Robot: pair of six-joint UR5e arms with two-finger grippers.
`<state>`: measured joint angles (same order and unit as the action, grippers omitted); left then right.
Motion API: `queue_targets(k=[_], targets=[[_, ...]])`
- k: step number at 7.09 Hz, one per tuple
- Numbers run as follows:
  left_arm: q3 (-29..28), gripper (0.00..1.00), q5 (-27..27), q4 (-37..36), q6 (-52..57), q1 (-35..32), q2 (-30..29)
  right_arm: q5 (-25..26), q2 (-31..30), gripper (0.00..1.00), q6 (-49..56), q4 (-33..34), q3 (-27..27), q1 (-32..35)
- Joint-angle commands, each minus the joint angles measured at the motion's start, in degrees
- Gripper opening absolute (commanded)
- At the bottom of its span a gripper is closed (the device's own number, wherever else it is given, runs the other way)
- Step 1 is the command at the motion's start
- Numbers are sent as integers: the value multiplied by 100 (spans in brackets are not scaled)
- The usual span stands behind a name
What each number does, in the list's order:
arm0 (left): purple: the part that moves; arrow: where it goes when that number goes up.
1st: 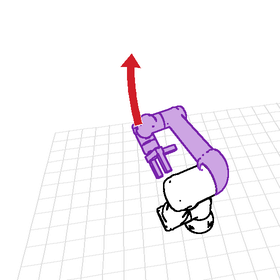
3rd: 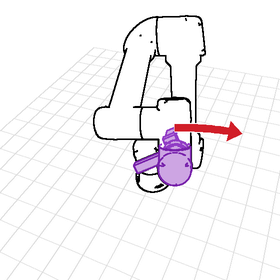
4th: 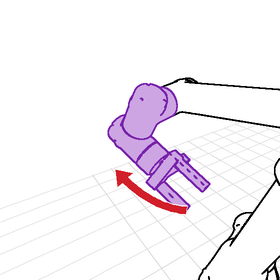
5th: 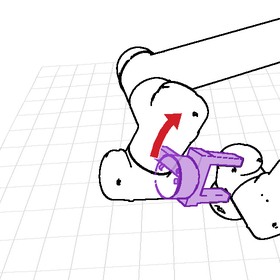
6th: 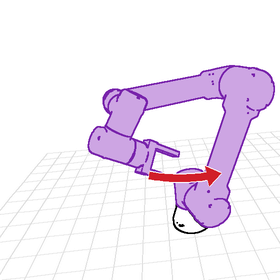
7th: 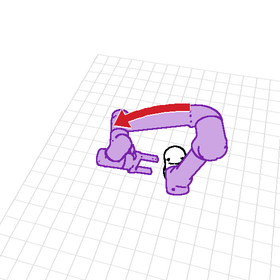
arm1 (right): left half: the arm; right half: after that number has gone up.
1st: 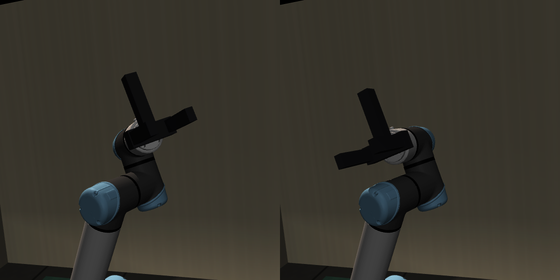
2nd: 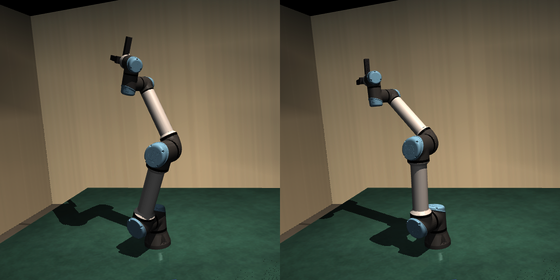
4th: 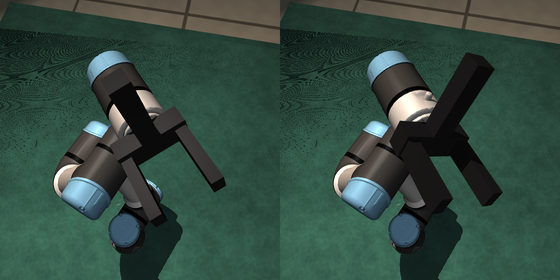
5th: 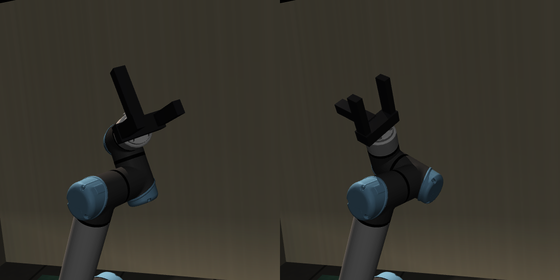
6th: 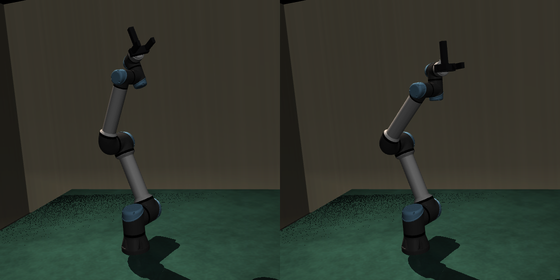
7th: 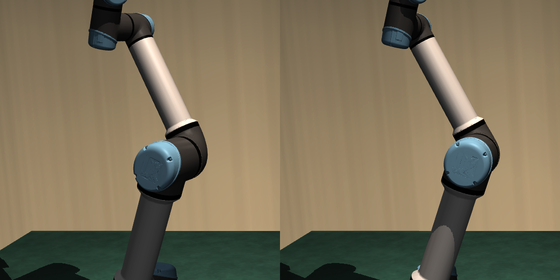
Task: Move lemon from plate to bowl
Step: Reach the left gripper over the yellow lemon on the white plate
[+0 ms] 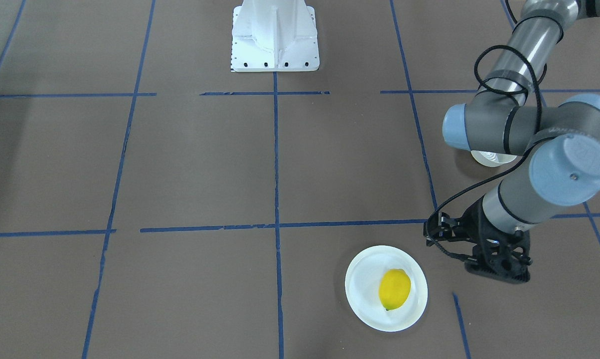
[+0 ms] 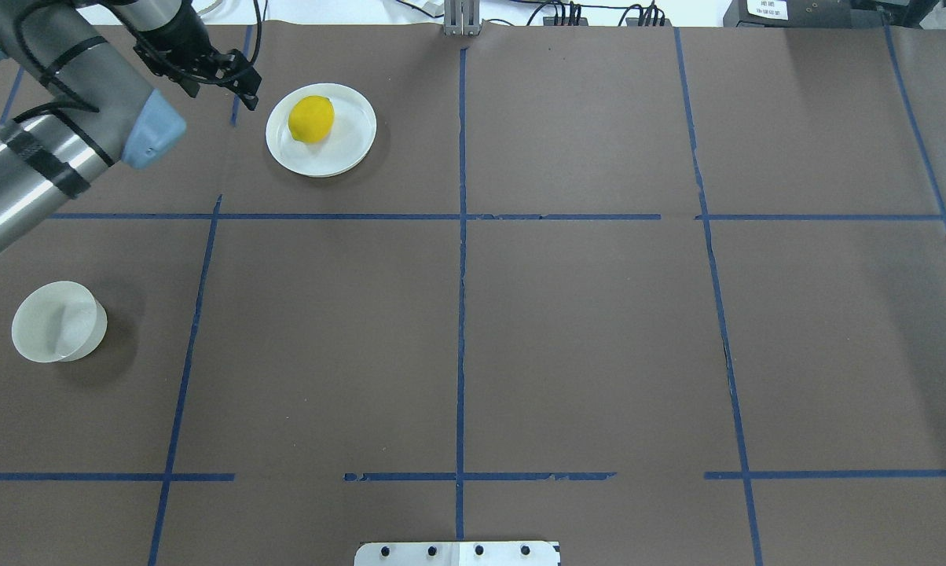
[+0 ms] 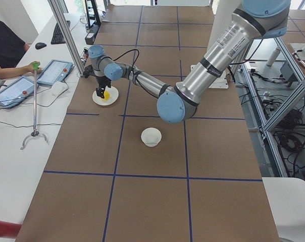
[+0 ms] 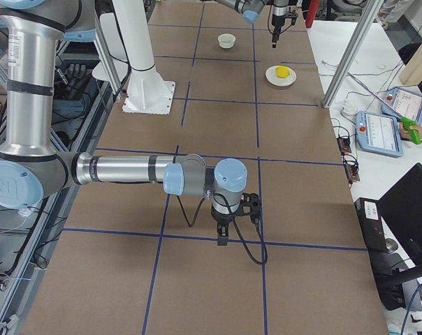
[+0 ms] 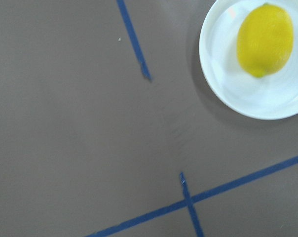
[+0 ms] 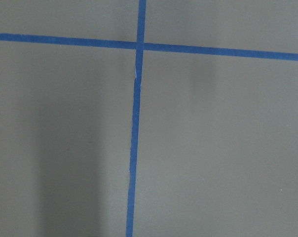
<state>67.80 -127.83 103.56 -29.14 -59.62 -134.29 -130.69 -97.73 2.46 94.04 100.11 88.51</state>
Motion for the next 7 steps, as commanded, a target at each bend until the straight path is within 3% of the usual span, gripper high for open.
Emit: queue_targets(k=[1,3,7], targets=[[-1256,100,65,847,-423,283,-676,0,0,100,0,0,0,0],[-2143,100,171,1594,-705,398,-1009,0,0,100,0,0,9,0],[-2963,100,496,2465,-1057,618,-1231,0,0,100,0,0,9,0]])
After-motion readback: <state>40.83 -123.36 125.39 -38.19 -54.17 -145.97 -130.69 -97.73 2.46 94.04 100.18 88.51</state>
